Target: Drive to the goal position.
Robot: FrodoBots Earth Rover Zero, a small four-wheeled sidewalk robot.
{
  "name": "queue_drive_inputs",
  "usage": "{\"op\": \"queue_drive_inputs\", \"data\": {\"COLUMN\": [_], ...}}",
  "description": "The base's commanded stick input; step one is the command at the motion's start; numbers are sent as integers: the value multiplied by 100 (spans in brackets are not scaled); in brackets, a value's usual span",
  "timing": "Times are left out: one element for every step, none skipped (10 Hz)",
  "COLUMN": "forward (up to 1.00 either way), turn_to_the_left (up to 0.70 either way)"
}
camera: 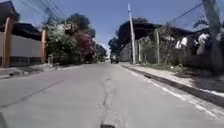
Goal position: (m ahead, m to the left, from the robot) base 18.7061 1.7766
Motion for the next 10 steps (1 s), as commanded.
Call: {"op": "queue_drive_inputs", "data": {"forward": [100, 100, 100, 100, 100, 100, 100, 100, 100, 100], "turn_to_the_left": [0, 0, 0, 0, 0, 0, 0, 0, 0, 0]}}
